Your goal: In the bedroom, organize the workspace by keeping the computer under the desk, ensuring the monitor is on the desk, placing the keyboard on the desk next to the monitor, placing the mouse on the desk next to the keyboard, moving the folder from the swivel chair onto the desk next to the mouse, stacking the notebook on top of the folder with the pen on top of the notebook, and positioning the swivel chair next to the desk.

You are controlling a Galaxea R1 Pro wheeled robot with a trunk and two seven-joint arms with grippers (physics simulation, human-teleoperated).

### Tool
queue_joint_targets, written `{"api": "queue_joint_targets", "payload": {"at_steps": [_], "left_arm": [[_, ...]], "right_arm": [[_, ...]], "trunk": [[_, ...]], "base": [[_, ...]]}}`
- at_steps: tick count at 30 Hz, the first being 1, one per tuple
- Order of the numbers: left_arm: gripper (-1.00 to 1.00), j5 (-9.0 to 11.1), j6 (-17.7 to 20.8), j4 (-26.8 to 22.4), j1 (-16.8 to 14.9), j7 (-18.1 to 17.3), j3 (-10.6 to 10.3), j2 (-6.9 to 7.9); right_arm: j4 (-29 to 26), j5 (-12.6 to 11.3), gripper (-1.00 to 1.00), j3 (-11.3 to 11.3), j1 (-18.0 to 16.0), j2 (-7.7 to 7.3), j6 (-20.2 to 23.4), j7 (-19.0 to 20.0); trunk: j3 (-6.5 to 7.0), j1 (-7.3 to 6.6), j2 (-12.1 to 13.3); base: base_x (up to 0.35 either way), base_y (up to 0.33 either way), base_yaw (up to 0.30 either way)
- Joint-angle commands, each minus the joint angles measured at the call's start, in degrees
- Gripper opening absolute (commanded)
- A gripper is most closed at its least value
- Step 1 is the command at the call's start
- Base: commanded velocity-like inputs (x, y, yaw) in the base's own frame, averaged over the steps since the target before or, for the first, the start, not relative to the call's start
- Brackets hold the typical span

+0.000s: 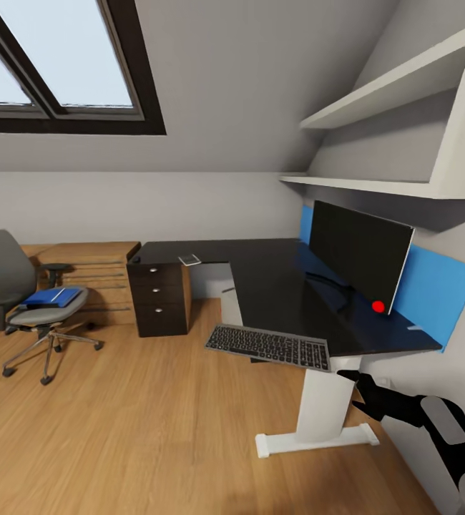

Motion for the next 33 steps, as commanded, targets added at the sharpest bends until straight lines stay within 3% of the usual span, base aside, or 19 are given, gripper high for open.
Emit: {"api": "queue_joint_targets", "payload": {"at_steps": [1,12,29,33], "left_arm": [[1.0,0.52,-0.24,-0.01,-0.05,0.26,-0.49,0.01],[1.0,0.52,-0.27,-0.01,-0.05,0.24,-0.49,0.01],[1.0,0.52,-0.23,-0.01,-0.05,0.24,-0.49,0.01],[1.0,0.52,-0.25,-0.01,-0.05,0.23,-0.49,0.01]], "right_arm": [[0.02,0.57,1.0,-0.21,-0.03,-0.02,0.3,0.48],[0.04,0.64,1.0,-0.21,0.01,0.03,0.22,0.49],[0.1,0.69,1.0,-0.21,0.02,-0.06,0.08,0.44],[0.18,0.76,1.0,-0.14,0.01,0.01,-1.69,0.32]], "trunk": [[-0.06,0.02,-0.03],[-0.06,0.02,-0.03],[-0.06,0.02,-0.03],[-0.06,0.02,-0.03]], "base": [[0.105,0.0,0.0],[0.036,0.0,0.0],[0.163,-0.003,0.0],[0.258,-0.087,0.0]]}}
